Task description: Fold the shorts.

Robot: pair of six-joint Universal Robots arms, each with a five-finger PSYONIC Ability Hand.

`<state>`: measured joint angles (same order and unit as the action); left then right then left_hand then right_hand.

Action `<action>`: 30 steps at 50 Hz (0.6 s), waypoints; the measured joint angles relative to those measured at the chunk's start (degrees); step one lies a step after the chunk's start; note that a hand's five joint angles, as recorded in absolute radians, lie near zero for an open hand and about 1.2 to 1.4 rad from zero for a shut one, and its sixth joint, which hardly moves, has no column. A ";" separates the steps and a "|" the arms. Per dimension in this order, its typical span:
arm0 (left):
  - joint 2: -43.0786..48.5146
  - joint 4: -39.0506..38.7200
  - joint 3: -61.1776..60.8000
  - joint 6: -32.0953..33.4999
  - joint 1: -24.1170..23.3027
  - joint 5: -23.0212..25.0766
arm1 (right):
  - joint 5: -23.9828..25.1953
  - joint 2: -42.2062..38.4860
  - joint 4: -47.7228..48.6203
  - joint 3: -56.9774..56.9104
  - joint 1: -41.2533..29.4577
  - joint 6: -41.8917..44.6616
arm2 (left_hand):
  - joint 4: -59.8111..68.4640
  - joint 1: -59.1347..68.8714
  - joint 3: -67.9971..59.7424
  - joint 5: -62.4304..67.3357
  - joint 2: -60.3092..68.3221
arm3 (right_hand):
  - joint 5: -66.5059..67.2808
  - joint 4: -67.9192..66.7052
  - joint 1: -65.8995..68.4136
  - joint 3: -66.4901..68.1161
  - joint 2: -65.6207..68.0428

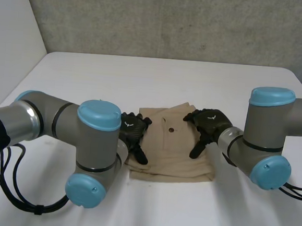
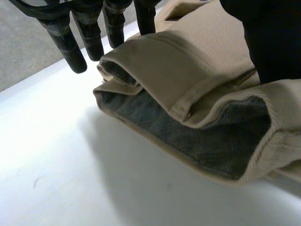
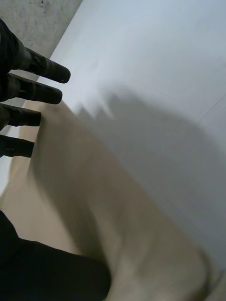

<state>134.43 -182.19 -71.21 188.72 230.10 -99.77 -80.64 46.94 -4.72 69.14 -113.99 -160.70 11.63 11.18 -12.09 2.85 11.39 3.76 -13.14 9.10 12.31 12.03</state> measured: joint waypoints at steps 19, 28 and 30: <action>-10.89 -0.02 0.07 0.75 -0.33 2.66 | -2.88 12.35 2.73 1.96 -0.21 4.21 | 0.00 -0.21 0.00 0.00 -0.02 | -0.24 0.00 -1.24 0.00 -0.54; -29.70 0.88 -0.42 -2.81 4.79 2.55 | -9.06 25.95 8.27 4.55 1.07 -4.91 | 0.17 0.13 -0.12 0.02 0.14 | -0.24 0.00 -1.25 0.00 -0.54; -32.64 1.86 -0.31 -3.32 5.97 2.49 | -10.33 28.16 8.14 4.71 1.62 -6.02 | 0.27 0.49 -0.14 0.04 0.29 | -0.24 0.00 -1.25 0.00 -0.55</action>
<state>101.79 -180.33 -71.52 185.40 236.08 -97.28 -90.98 75.10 3.42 73.86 -112.37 -166.72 11.90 11.67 -12.23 2.89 11.69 3.52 -13.14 7.85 12.31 11.48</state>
